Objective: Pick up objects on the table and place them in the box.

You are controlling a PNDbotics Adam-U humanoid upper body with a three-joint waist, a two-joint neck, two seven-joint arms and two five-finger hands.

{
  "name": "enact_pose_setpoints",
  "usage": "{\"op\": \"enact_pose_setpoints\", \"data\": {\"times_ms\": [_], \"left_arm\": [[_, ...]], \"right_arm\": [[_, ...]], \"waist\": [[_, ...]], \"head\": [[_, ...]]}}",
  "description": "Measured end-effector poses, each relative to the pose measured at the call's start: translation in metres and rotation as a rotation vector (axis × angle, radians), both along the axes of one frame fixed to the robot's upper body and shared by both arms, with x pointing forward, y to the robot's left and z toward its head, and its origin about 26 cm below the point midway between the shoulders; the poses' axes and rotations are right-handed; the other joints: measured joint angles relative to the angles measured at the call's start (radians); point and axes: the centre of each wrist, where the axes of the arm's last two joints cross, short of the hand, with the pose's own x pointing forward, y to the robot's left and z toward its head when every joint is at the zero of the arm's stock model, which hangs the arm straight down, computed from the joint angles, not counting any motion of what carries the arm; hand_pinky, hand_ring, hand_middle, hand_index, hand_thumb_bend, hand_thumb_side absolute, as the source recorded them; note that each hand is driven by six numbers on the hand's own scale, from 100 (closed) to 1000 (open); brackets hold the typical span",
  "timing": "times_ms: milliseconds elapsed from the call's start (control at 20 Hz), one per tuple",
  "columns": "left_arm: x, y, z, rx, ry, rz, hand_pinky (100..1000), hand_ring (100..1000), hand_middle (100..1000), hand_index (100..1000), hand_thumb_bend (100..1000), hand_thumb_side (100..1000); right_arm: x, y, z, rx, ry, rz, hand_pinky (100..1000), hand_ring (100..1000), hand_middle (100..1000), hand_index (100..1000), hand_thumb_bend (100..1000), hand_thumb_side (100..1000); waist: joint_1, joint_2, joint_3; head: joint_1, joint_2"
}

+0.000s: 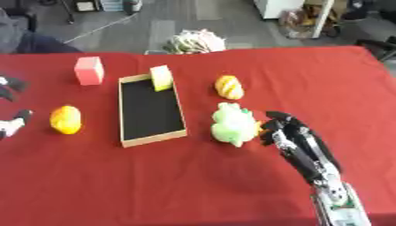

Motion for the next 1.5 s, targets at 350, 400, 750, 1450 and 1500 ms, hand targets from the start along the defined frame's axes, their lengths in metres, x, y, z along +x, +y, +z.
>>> {"op": "enact_pose_setpoints", "data": {"times_ms": [350, 400, 750, 1450, 1500], "left_arm": [[0.045, 0.003, -0.003, 0.265, 0.198, -0.035, 817, 735, 764, 867, 530, 322], [0.050, 0.003, -0.007, 0.282, 0.216, -0.030, 817, 735, 764, 868, 534, 322], [0.077, 0.000, -0.038, 0.338, 0.248, -0.021, 815, 731, 760, 867, 509, 317], [0.092, -0.015, -0.070, 0.322, 0.156, 0.007, 765, 661, 684, 799, 425, 298], [0.092, -0.015, -0.071, 0.323, 0.143, 0.008, 754, 647, 668, 789, 416, 295]], "right_arm": [[-0.001, 0.000, -0.002, -0.005, 0.007, 0.012, 556, 582, 610, 819, 100, 542], [-0.001, 0.001, -0.002, -0.006, 0.009, 0.014, 556, 582, 610, 819, 100, 543], [-0.002, 0.000, -0.004, -0.007, 0.011, 0.018, 556, 582, 610, 819, 100, 541], [-0.002, 0.000, -0.004, -0.009, 0.010, 0.025, 555, 581, 610, 819, 100, 542], [-0.002, 0.000, -0.004, -0.009, 0.010, 0.025, 555, 581, 610, 819, 100, 542]], "waist": [[0.003, -0.005, -0.010], [0.003, -0.005, -0.011], [0.003, -0.008, -0.014], [0.003, -0.008, -0.021], [0.003, -0.008, -0.021]], "head": [[-0.001, 0.000], [-0.001, 0.000], [-0.005, 0.000], [-0.011, 0.000], [-0.011, 0.000]]}}
